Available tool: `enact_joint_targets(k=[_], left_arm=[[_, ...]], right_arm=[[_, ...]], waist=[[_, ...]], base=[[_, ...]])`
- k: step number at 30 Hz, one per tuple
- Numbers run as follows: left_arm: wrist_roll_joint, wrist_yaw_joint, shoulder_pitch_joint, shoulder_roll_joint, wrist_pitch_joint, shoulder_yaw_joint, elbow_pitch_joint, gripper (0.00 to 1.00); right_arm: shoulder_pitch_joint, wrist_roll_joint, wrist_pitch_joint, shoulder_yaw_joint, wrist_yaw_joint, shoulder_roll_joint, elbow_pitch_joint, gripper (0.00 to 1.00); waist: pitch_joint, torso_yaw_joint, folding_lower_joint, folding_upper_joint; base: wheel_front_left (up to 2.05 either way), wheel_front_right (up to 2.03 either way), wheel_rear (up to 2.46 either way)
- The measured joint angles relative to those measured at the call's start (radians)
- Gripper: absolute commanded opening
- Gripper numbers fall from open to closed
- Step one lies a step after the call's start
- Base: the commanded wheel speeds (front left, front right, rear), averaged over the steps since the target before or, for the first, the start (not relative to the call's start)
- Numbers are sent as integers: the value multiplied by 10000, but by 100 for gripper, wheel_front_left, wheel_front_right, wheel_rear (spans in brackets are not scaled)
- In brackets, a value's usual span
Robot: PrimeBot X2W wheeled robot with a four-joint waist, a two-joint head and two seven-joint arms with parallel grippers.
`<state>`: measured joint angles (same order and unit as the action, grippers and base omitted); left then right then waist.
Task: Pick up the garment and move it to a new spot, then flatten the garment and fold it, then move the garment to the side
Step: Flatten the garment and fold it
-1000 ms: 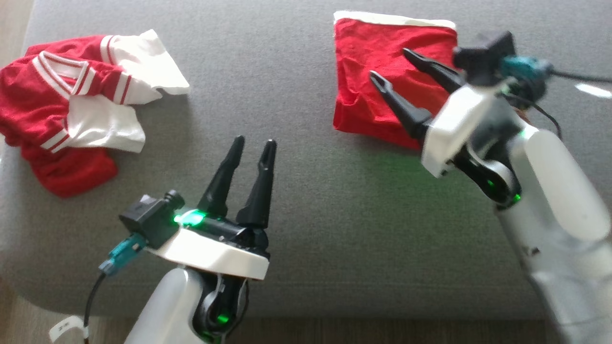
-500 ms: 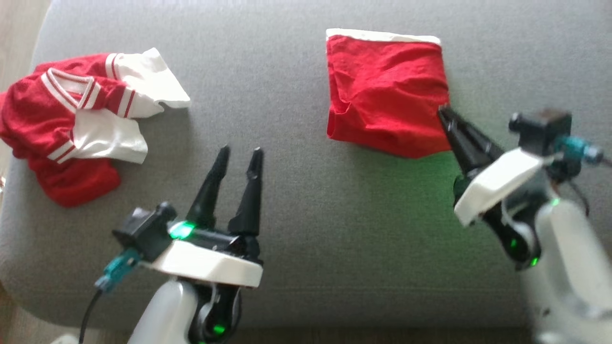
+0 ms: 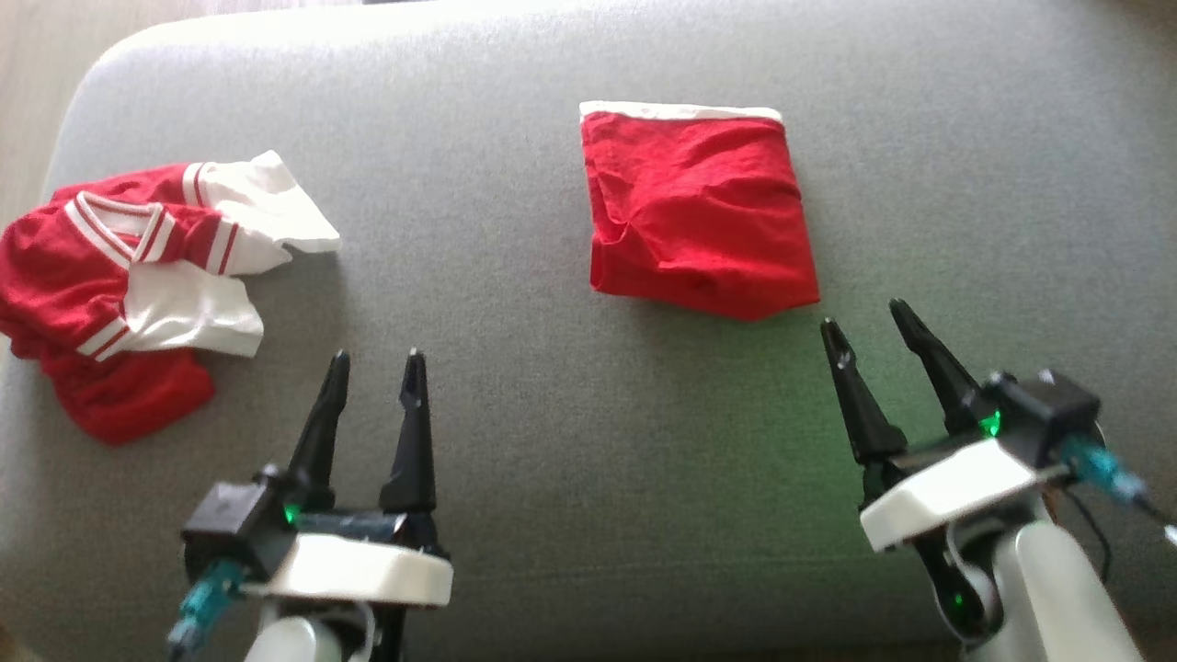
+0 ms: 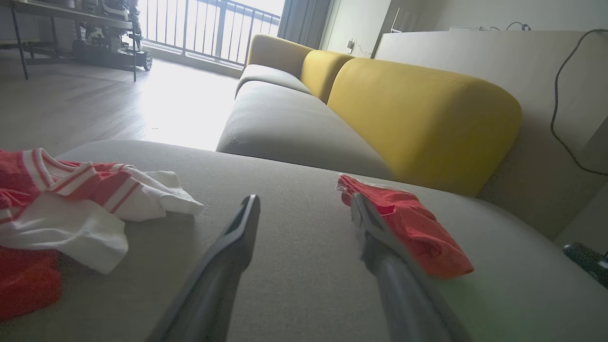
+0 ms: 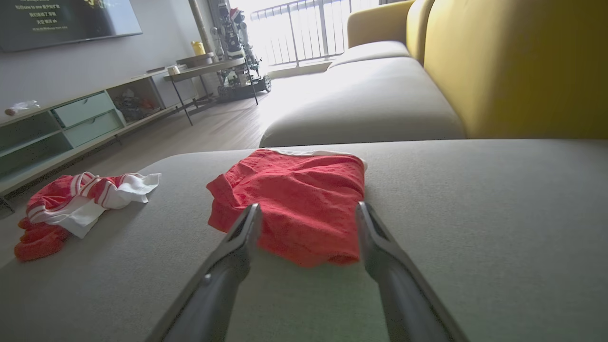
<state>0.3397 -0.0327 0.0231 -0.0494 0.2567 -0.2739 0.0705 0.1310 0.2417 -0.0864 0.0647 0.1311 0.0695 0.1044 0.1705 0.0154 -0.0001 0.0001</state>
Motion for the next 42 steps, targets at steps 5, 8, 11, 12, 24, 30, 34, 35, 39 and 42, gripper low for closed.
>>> enact_joint_targets(k=[5, 8, 11, 12, 24, 30, 34, 35, 39, 42], left_arm=[[-911, -117, 614, -13, 0, 359, 234, 100], [-1189, -115, 812, -12, 0, 399, 284, 100], [-1392, -113, 1001, -15, 0, 579, 318, 100], [-1494, -111, 1072, -19, 0, 598, 313, 100], [-1804, -121, 1903, -19, 0, 610, 163, 100], [-1802, -221, 2030, -21, 0, 604, 100, 100], [-1801, -305, 2031, -21, 0, 604, 27, 100], [-1801, -305, 2031, -23, 0, 602, 19, 100], [-1799, -339, 2040, -23, 0, 594, -12, 100], [-1799, -334, 2042, -23, 0, 594, -94, 100]], right_arm=[[-484, -545, -1160, -299, 0, -81, 226, 100], [-703, -500, -1469, -357, 0, -86, 380, 100], [-865, -384, -1618, -380, 0, -125, 487, 100], [-901, -382, -1620, -424, 0, -134, 533, 100], [-1938, -627, -1661, -807, 0, -186, -151, 100], [-2086, -629, -1661, -773, 0, -192, -265, 100], [-2092, -631, -1661, -723, 0, -194, -265, 100], [-2101, -631, -1661, -708, 0, -194, -265, 100], [-2289, -631, -1661, -660, 0, -194, -255, 100], [-2323, -631, -1661, -648, 0, -196, -240, 100]], waist=[[-310, -72, 0, 0], [-436, -72, 0, 0], [-583, -64, 0, 0], [-639, -57, 0, 0], [-1430, -40, 0, 0], [-1697, -57, 0, 0], [-1770, -60, 0, 0], [-1783, -65, 1, 0], [-1818, -88, 0, 0], [-1821, -99, 0, 0]], base=[[0, 0, 0], [0, 0, 0], [0, 0, 0], [0, 0, 0], [0, 0, 0], [0, 0, 0], [0, 0, 0], [0, 0, 0], [0, 0, 0], [0, 0, 0]])
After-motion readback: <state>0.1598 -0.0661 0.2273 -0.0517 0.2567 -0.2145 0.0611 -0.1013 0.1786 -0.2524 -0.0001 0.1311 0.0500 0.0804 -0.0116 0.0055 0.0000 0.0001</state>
